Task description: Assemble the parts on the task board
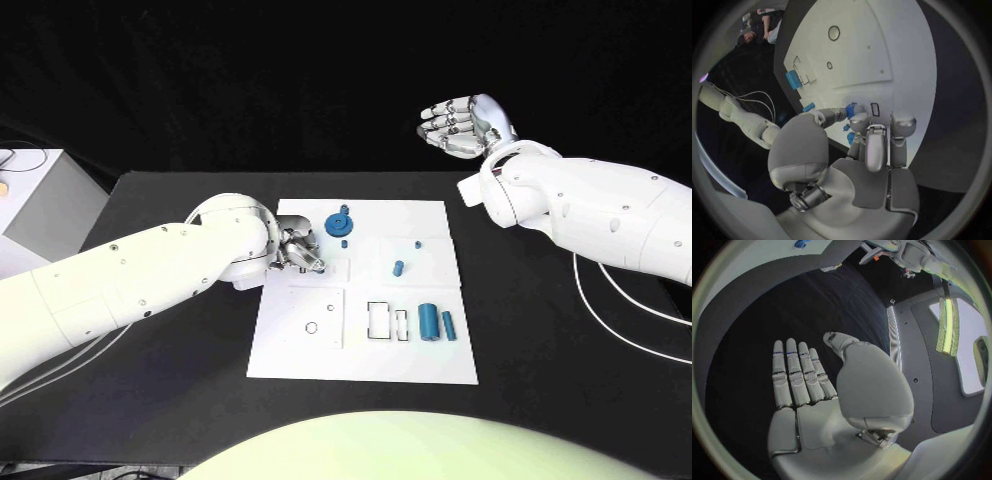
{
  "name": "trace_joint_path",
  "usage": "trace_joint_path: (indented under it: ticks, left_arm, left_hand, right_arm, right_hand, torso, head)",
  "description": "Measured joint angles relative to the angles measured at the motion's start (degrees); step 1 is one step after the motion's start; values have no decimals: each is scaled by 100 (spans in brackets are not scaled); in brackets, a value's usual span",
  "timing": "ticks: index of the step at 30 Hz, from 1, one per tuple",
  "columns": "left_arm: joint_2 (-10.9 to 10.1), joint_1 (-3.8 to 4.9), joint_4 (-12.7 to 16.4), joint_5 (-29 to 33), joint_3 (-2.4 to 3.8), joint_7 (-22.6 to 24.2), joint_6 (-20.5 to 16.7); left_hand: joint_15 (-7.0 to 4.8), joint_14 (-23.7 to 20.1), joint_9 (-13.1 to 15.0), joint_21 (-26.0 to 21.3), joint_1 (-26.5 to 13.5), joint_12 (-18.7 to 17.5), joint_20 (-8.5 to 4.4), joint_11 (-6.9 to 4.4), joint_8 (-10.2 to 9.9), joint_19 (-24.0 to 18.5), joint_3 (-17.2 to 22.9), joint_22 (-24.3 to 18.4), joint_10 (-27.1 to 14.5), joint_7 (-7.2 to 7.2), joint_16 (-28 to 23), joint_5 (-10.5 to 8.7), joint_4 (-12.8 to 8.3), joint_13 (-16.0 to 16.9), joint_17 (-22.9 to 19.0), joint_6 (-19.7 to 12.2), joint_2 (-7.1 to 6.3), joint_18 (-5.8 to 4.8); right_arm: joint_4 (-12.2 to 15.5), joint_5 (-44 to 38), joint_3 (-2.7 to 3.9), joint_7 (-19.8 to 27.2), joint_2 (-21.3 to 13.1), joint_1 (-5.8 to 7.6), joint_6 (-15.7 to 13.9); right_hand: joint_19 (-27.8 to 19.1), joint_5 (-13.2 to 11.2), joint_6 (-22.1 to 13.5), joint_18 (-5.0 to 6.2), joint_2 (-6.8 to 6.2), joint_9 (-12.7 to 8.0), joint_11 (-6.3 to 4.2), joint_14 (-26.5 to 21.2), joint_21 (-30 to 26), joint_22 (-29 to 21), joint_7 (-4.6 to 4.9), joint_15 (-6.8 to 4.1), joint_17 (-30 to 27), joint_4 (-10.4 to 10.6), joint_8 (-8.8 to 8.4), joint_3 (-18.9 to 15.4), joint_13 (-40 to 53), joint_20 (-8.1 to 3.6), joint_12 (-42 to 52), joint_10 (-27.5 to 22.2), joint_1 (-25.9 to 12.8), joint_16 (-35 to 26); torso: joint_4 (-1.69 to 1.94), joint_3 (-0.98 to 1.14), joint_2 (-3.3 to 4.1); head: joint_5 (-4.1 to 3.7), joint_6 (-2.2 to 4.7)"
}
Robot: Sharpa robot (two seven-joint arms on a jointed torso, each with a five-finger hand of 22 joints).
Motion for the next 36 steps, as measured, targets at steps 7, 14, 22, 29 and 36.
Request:
trace_joint_path:
  ticks: [7, 14, 22, 29, 36]
  left_arm:
    - [9, -1, -5, -5, -1, 0, -4]
    - [15, -2, -12, -8, -1, 0, -6]
    - [26, -3, -34, -8, -2, 0, 0]
    - [45, -3, -64, -8, -2, 0, 2]
    - [65, 1, -94, -5, -4, 0, 10]
  left_hand:
    - [0, 0, 0, 0, 1, 0, 0, 0, 0, 0, 0, 0, 0, 1, 0, -7, 0, 0, 0, 1, 1, 1]
    - [0, 0, -1, 21, 3, 0, 0, 0, -1, 0, 0, 0, 0, 2, 0, 11, 0, 0, 0, 2, 3, 0]
    - [0, 0, -2, 21, 3, 0, 0, 0, -6, 0, 0, 0, 0, 2, 0, 11, 0, 0, 0, 2, 3, 0]
    - [0, 0, -2, 21, 3, 0, 0, 0, -8, 0, 0, 0, 0, 3, 0, 11, 0, 1, 0, 3, 3, 0]
    - [0, 0, -1, 21, 3, 0, 0, 1, -8, 0, -1, 2, 0, 12, 0, 10, 0, 1, 0, 12, 3, 0]
  right_arm:
    - [4, 0, 0, 1, -1, 0, 4]
    - [5, 0, 0, 1, 1, 0, 8]
    - [8, 0, 0, 2, 2, 0, 17]
    - [20, 0, 0, 2, -1, 0, 24]
    - [38, 1, 0, 2, -1, 1, 31]
  right_hand:
    - [0, 0, 0, 0, 0, 0, 0, 0, 0, 0, 0, 0, 0, 0, 0, 0, 0, 0, 0, 0, 0, 0]
    - [-22, 0, 0, 0, 1, 0, 0, -21, 0, -17, 0, 21, -18, 0, -22, 0, 0, 22, 0, 0, -1, 0]
    - [-21, 0, 0, 0, 23, 1, 0, -20, 0, -17, 0, 21, -18, 0, -22, 0, 0, 22, 0, 0, -23, 0]
    - [-21, 0, 0, 0, 23, 1, 0, -20, 0, -17, 0, 21, -18, 0, -22, 0, 0, 21, 0, 0, -23, 0]
    - [-21, 0, 0, 0, 23, 1, 0, -20, 0, -17, 0, 20, -17, 0, -22, 0, 0, 21, 0, 0, -22, 0]
  torso:
    - [1, -1, 3]
    - [2, -1, 2]
    - [-1, 0, 1]
    - [-3, 1, 2]
    - [-2, 3, 3]
  head:
    - [0, 0]
    - [-4, 0]
    - [-8, 0]
    - [-17, 0]
    - [-25, 0]
